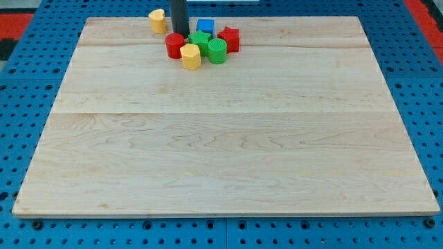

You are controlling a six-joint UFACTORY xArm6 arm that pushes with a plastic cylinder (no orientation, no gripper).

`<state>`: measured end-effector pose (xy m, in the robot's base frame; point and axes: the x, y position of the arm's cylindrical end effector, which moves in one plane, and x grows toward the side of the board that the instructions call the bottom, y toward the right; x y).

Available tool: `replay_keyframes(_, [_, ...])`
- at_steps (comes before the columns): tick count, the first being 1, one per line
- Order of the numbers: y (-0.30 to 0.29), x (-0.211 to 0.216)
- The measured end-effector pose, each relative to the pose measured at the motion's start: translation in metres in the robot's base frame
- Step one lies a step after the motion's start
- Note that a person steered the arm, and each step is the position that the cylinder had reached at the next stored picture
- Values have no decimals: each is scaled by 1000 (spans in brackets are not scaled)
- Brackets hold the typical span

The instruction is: Push the yellow heart closer to the blue cube

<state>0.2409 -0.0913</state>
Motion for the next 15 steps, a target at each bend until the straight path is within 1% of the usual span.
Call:
replay_keyframes(1, [-55,7])
replay_keyframes(2, [-122,2])
replay_keyframes(3, [-139,-41])
replay_keyframes(4, [-133,-50])
replay_keyframes(5, [-122,-50])
replay_keyframes(8, [-11,-48])
replay_keyframes(9, [-33,-39])
replay_keyframes(10, [-44,-49])
replay_keyframes(12, [-15,-49])
replay_keyframes(13, [-13,-49])
replay_keyframes(14, [-23,-2])
replay_keyframes(15, [-48,30])
